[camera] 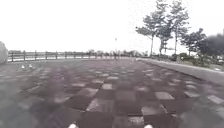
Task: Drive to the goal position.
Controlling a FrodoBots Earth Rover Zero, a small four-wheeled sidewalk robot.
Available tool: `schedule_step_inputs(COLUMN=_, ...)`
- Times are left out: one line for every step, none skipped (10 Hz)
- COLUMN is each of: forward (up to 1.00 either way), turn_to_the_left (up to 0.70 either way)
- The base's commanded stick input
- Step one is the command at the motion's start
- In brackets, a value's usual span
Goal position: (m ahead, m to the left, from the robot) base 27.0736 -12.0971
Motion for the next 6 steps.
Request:
schedule_step_inputs(forward=0.85, turn_to_the_left=0.0)
schedule_step_inputs(forward=0.97, turn_to_the_left=0.0)
schedule_step_inputs(forward=1.0, turn_to_the_left=0.0)
schedule_step_inputs(forward=1.0, turn_to_the_left=0.0)
schedule_step_inputs(forward=1.0, turn_to_the_left=-0.33)
schedule_step_inputs(forward=1.0, turn_to_the_left=-0.4)
